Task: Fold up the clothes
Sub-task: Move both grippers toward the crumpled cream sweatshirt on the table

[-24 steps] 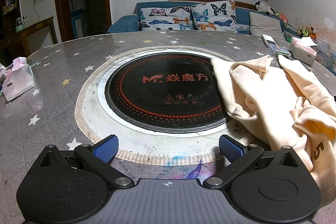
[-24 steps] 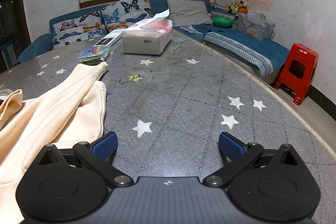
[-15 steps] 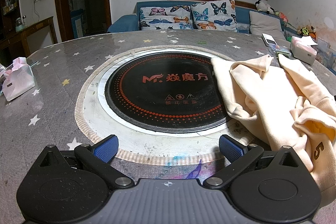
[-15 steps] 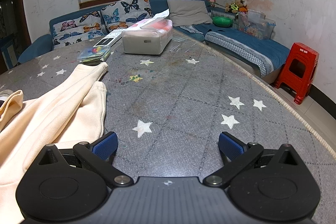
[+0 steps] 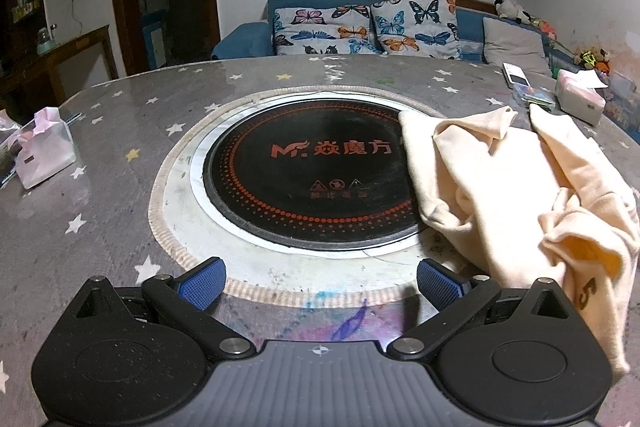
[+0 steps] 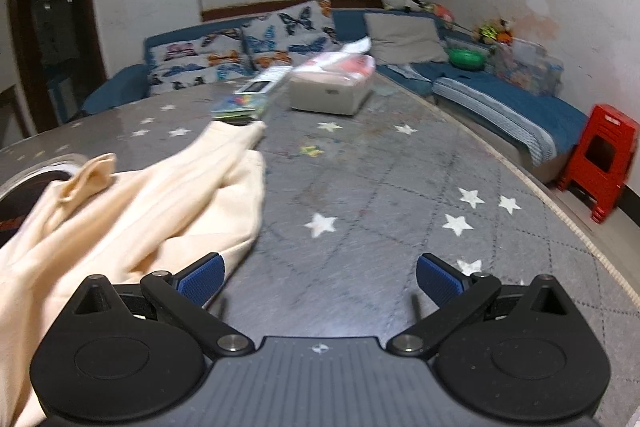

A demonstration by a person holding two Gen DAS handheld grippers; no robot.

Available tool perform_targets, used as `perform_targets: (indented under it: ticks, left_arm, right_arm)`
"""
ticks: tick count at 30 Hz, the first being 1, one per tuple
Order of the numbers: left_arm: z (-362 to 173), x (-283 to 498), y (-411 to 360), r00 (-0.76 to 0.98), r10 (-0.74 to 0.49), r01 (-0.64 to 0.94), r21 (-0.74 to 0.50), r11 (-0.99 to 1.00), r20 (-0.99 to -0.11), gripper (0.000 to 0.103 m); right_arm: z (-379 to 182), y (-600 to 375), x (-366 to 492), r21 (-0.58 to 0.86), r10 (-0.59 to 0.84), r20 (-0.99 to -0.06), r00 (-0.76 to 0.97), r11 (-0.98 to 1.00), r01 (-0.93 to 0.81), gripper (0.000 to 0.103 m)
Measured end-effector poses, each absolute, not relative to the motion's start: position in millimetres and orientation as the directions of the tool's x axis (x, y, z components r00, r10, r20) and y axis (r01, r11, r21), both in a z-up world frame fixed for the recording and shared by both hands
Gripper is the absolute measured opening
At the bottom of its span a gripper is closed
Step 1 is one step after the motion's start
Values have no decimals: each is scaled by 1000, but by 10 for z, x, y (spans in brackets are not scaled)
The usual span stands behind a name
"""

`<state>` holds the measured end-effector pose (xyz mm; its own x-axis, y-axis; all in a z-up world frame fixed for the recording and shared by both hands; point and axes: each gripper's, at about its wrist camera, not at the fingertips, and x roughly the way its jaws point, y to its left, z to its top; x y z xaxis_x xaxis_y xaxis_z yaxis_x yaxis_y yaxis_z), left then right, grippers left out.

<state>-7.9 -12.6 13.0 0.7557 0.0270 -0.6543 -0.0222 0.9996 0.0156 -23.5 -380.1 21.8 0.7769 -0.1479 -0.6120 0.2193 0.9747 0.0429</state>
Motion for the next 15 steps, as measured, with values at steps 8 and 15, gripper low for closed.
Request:
perform_targets:
  ticks: [8,15]
  left_arm:
    - [213,-198,-212,744,12,-22,-7,1000,-668,103]
    - [294,-320,-309,741,-14,-10,-31,999,-672,103]
  right_arm:
    - [364,-3590,-538,88,-76,-582,809,984,157,103]
    - [431,-3416,-749,98,-22,-581,814,990,97,103]
